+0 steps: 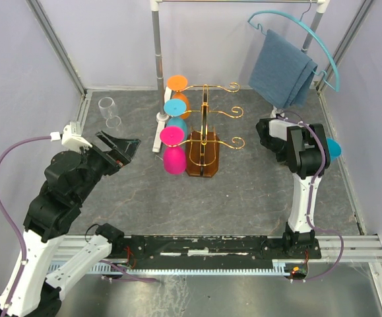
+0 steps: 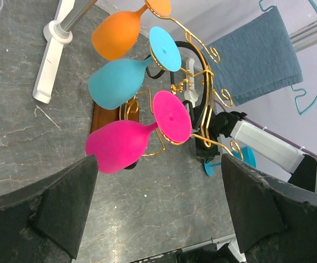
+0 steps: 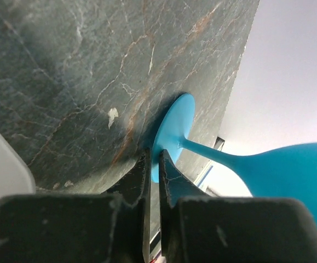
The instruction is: Take the wine glass off the wine glass rack
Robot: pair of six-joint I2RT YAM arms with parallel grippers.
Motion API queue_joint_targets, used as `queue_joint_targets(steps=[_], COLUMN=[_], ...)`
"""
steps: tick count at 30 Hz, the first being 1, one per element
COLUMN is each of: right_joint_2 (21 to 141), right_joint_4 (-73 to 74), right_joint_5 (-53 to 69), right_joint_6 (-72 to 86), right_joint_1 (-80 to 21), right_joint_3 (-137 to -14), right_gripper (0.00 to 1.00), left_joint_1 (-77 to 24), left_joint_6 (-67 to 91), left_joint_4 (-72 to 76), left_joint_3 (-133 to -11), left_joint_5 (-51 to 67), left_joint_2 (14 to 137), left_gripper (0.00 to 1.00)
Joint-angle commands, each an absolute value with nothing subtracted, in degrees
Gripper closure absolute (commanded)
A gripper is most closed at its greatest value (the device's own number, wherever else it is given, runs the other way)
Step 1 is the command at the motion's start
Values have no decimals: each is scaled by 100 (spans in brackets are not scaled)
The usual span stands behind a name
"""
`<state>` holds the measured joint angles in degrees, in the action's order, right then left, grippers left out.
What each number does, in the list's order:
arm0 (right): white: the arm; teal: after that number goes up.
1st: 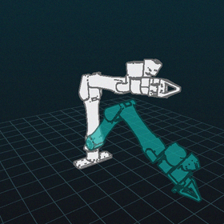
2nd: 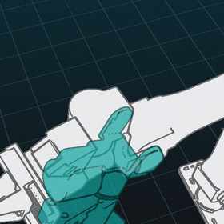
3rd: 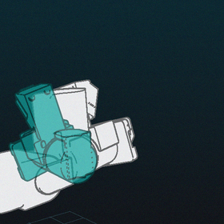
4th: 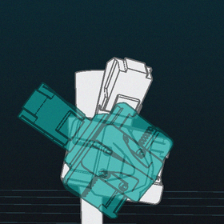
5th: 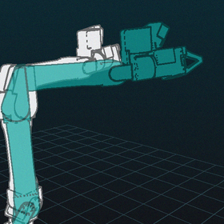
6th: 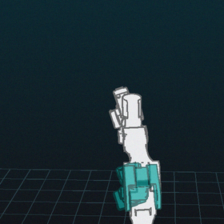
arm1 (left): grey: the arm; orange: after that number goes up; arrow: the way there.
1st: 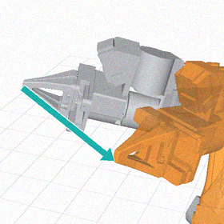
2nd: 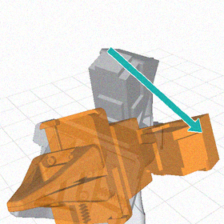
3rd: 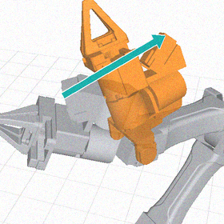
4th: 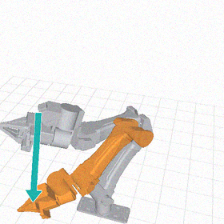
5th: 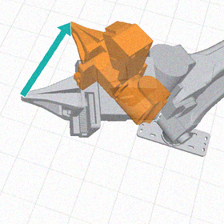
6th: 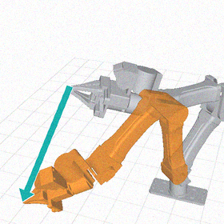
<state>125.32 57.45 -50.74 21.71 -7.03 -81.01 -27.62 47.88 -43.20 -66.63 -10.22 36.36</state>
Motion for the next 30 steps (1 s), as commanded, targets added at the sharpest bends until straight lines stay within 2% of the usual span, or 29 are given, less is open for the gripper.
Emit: queue_joint_targets(steps=[1, 4, 14, 25, 30], right_joint_2=[12363, 12340, 12112, 12024, 11890], right_joint_4=[5660, 5628, 5533, 5595, 5497], right_joint_5=[-4524, -4413, -3951, -3483, -3214], right_joint_6=[2164, 2109, 1740, 1718, 1640], right_joint_1=[-777, -771, -768, -773, -767], right_joint_3=[-7973, -7912, -7740, -7745, -7625], right_gripper=[93, 92, 73, 70, 65], left_joint_1=[-2768, -2764, -2764, -2762, -2767], left_joint_6=[4577, 4578, 4595, 4601, 4601], left_joint_4=[-4129, -4131, -4102, -4174, -4175], left_joint_3=[-6891, -6882, -6825, -6869, -6856], left_joint_5=[-1097, -1100, -1053, -1107, -1093], left_joint_2=[3626, 3621, 3671, 3624, 3634], left_gripper=[1, 1, 1, 1, 1])
